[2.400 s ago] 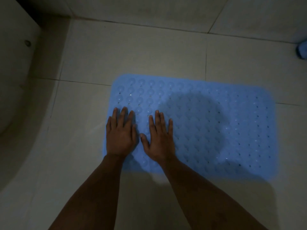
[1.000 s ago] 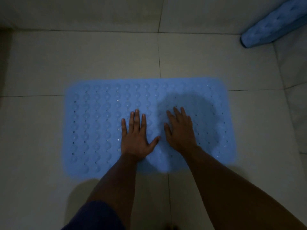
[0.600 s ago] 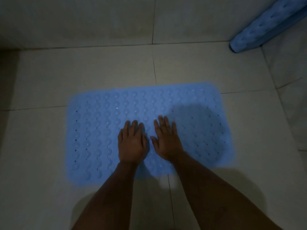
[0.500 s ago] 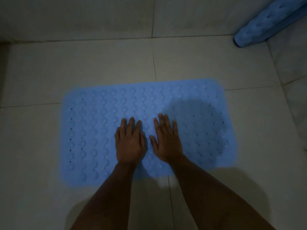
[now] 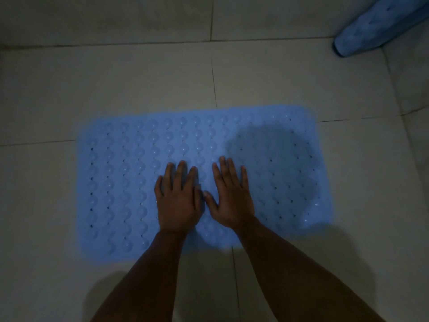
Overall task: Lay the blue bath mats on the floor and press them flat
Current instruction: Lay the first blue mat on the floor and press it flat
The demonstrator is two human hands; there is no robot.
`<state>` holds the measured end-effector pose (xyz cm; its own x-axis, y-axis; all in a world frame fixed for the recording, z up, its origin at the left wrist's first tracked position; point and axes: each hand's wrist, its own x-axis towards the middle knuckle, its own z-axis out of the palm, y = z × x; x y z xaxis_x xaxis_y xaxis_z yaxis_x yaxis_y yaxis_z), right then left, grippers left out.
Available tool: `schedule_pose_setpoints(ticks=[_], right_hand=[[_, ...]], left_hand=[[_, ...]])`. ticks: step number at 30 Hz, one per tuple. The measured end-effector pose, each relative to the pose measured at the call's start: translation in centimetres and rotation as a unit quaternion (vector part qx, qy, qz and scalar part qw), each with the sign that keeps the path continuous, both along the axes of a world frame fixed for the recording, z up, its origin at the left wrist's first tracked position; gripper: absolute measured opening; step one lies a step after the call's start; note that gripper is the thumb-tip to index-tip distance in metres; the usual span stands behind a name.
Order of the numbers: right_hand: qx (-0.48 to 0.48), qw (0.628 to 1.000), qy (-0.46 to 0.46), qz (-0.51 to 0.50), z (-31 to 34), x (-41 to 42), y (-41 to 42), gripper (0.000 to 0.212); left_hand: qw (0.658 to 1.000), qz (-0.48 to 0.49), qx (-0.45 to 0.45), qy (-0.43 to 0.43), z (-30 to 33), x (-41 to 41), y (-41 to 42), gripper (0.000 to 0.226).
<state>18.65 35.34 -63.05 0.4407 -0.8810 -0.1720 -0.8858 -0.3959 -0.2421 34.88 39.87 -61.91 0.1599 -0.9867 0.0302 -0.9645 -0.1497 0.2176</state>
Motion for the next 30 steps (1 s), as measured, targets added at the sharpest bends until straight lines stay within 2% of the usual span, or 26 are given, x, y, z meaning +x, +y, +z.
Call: schedule_pose_setpoints(ticks=[3,5,7,8,10,13,17,22,25,30], right_hand=[[0.05,0.998,-0.037,-0.002,1.1,-0.4,-0.2,0.073],[0.129,0.989,-0.071,-0.001,2.7,-0.7,-1.8,0.07],[0.229,0.965,-0.123,-0.045,5.4,-1.1,-4.2,0.059],[0.24,0.955,-0.153,-0.082,6.8,-1.8,-5.4,0.051],[0.178,0.956,-0.178,-0.152,8.7,-3.6,-7.2,0.047],[0.097,0.963,-0.171,-0.184,9.6,-7.5,-7.6,0.047],[0.004,0.963,-0.148,-0.225,7.6,-12.2,-7.6,0.042],[-0.084,0.96,-0.137,-0.229,4.8,-15.5,-7.4,0.036],[-0.092,0.961,-0.137,-0.221,4.1,-16.5,-7.5,0.029],[-0.073,0.971,-0.11,-0.201,3.0,-16.9,-7.1,0.028]], left_hand=[[1.0,-0.006,-0.004,0.0,1.9,0.0,0.3,0.056],[1.0,-0.013,0.002,-0.006,3.3,0.0,0.3,0.055],[1.0,-0.019,0.019,-0.01,4.5,-0.4,-0.1,0.055],[0.999,-0.023,0.029,-0.006,5.0,-0.9,-0.3,0.056],[0.999,-0.031,0.037,0.0,5.1,-2.4,-1.1,0.057],[0.997,-0.066,0.032,0.017,4.1,-6.2,-2.5,0.061],[0.994,-0.097,0.024,0.048,1.1,-12.0,-4.2,0.065],[0.988,-0.144,0.038,0.026,-2.8,-16.0,-5.4,0.068],[0.988,-0.145,0.045,-0.002,-3.4,-16.3,-5.1,0.071],[0.989,-0.143,0.034,0.006,-2.8,-16.3,-5.2,0.076]])
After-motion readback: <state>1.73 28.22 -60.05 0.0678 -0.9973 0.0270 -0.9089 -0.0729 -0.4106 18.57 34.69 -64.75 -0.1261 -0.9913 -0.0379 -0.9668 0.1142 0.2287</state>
